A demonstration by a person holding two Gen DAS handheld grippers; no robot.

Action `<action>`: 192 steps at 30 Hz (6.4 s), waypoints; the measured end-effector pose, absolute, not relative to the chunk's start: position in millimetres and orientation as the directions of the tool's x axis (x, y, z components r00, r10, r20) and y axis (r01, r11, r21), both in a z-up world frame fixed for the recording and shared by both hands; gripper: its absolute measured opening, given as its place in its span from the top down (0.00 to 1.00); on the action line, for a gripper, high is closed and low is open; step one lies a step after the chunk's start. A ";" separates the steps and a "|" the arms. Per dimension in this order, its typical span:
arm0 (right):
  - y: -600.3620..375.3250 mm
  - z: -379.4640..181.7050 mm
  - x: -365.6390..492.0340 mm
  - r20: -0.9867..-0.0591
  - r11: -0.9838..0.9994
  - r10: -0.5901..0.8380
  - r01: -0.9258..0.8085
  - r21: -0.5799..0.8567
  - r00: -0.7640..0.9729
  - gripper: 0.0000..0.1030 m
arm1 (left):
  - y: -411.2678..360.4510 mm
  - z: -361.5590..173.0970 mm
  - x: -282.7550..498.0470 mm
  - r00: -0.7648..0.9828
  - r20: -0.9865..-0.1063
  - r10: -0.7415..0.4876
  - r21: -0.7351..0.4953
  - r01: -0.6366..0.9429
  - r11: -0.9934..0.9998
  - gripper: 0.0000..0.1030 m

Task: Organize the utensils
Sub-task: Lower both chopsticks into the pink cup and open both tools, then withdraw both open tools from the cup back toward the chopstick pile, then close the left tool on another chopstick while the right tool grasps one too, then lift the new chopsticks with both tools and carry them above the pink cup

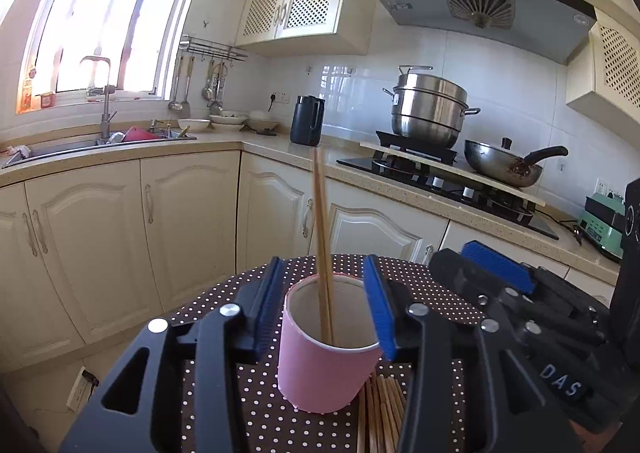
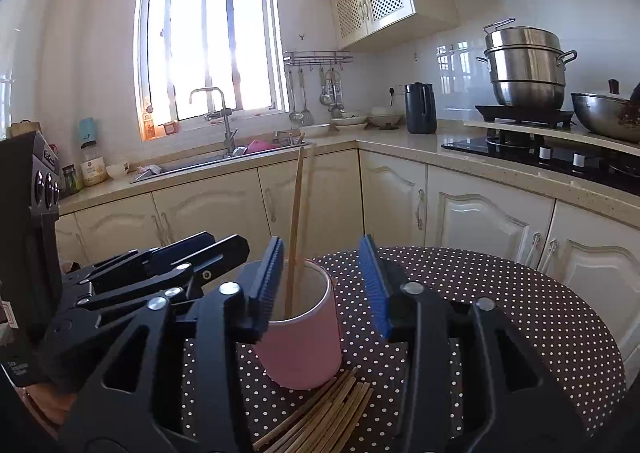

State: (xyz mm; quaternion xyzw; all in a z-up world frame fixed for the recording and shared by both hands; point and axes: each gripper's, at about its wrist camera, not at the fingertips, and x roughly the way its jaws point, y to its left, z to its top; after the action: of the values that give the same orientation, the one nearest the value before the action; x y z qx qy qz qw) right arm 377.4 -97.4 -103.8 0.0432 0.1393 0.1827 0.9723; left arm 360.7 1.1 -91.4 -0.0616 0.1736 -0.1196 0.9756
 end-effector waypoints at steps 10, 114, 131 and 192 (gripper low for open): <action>-104.3 -79.0 338.1 -0.230 0.939 0.341 -0.322 0.118 0.911 0.49 | 4.3 -66.5 318.7 0.921 -0.298 -0.250 -0.152 0.212 0.965 0.42; -17.4 -215.2 403.3 -0.947 0.959 0.093 -0.282 0.004 0.306 0.84 | -49.6 -205.0 356.9 0.399 -0.912 -0.098 0.010 0.260 0.966 0.93; -88.3 -211.3 385.7 -0.925 0.954 0.201 -0.281 0.109 0.322 0.94 | -63.4 -200.6 337.0 0.447 -0.889 -0.098 0.037 0.284 0.958 0.95; -122.5 -73.0 306.8 -0.465 0.859 0.511 -0.407 0.312 0.722 0.94 | 2.9 -45.3 243.5 0.896 -0.283 -0.342 -0.234 0.281 0.931 0.95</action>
State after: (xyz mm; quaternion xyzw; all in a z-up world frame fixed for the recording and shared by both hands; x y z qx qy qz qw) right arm 306.8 -122.5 -73.0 0.0945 0.2775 0.2486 0.9232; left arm 243.5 2.9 -45.3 -0.0941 0.1617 -0.1606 0.9691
